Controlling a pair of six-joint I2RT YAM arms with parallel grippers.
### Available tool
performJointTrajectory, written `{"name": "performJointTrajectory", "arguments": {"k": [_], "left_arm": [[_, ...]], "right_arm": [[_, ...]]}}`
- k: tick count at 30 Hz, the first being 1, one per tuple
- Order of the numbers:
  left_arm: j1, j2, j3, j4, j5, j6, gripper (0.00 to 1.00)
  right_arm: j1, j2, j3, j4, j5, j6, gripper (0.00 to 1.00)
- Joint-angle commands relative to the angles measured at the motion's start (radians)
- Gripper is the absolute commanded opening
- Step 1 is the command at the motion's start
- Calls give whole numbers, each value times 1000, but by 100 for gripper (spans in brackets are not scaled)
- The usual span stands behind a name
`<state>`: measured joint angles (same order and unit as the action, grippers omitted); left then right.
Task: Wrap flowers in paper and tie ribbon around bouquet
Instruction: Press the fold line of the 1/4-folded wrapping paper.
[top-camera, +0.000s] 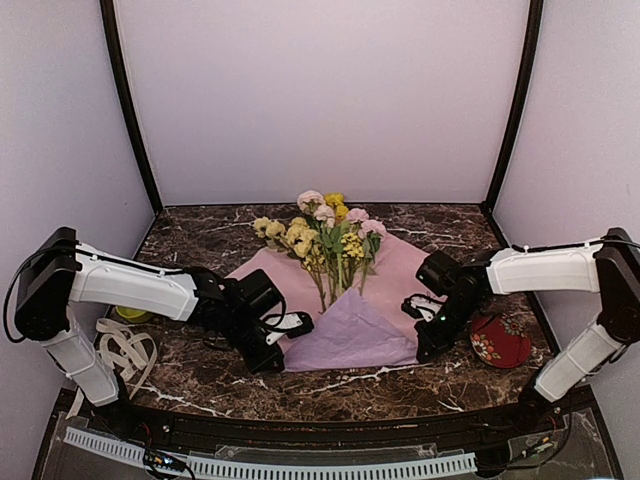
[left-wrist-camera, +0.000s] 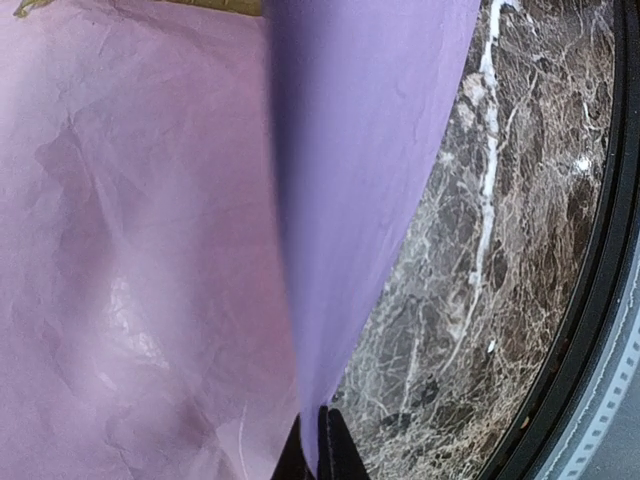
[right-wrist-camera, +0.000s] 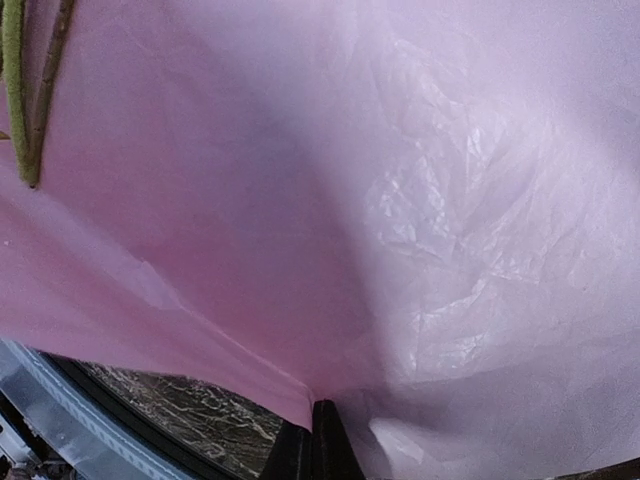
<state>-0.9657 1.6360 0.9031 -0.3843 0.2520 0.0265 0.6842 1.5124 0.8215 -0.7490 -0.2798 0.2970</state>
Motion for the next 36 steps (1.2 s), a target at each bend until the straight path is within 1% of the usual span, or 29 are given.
{"name": "performJointTrajectory", "arguments": {"k": [1, 10, 14, 17, 20, 22, 26, 27, 29, 31, 32, 33, 34, 36], "left_arm": [[9, -33, 30, -106, -18, 19, 0], [10, -31, 35, -126, -39, 39, 0], [19, 24, 49, -114, -39, 38, 0], [29, 50, 46, -107, -35, 39, 0], [38, 60, 38, -91, -31, 39, 0], [39, 67, 40, -87, -21, 41, 0], [39, 73, 39, -83, -5, 39, 0], [39, 75, 36, -80, -1, 39, 0], [41, 85, 34, -83, 2, 41, 0], [41, 96, 38, -86, 4, 39, 0], [41, 100, 41, -86, 8, 39, 0], [41, 103, 45, -86, 10, 39, 0], [41, 105, 47, -87, 12, 39, 0], [41, 105, 48, -86, 13, 36, 0]], "right_arm": [[-9, -44, 36, -96, 10, -10, 0], [-10, -30, 36, -102, 42, -11, 0], [-11, 16, 48, -73, 41, -16, 0], [-14, 30, 54, -68, 76, -16, 0], [-17, 37, 59, -67, 119, -12, 6], [-17, 37, 76, -76, 129, -8, 15], [-17, -15, 145, -105, 218, 4, 34], [-16, -32, 162, -112, 253, 3, 37], [-15, -59, 191, -128, 325, 8, 40], [-12, -77, 212, -131, 365, 6, 40], [-7, -87, 218, -118, 355, 0, 40], [5, -98, 221, -91, 326, -7, 38], [21, -109, 222, -52, 277, -15, 34], [86, -122, 217, 46, 145, -29, 27]]}}
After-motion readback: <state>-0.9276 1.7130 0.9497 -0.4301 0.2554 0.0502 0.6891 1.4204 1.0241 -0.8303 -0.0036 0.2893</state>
